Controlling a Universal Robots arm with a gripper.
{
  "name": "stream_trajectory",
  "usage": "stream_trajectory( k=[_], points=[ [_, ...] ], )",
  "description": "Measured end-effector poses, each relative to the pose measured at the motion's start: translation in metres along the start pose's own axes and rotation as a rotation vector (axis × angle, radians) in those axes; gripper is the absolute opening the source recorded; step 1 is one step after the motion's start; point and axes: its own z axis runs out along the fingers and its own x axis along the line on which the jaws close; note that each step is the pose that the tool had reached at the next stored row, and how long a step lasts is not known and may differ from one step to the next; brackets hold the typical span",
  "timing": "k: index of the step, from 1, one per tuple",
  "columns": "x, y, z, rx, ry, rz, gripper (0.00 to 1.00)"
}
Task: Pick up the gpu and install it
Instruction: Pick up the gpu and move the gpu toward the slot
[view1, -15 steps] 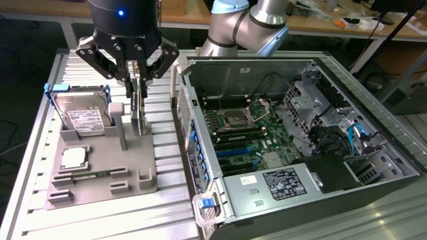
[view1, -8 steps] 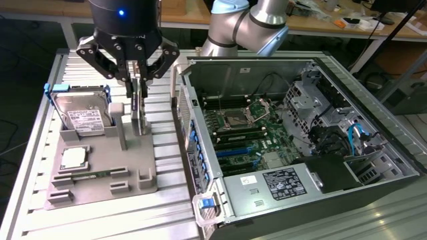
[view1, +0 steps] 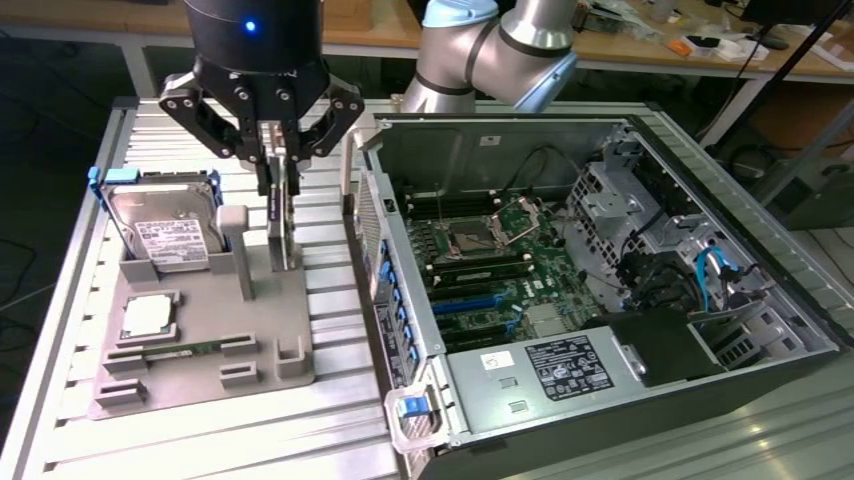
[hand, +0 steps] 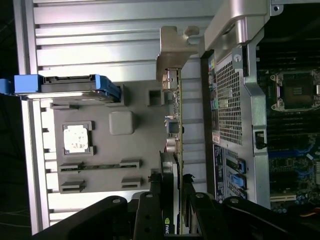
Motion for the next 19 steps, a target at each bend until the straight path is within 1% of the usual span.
stream_trajectory(
  k=[19],
  points=[
    [-0.014,0.0008,-0.0003,0.0001,0.0,0.0,0.27]
  ],
)
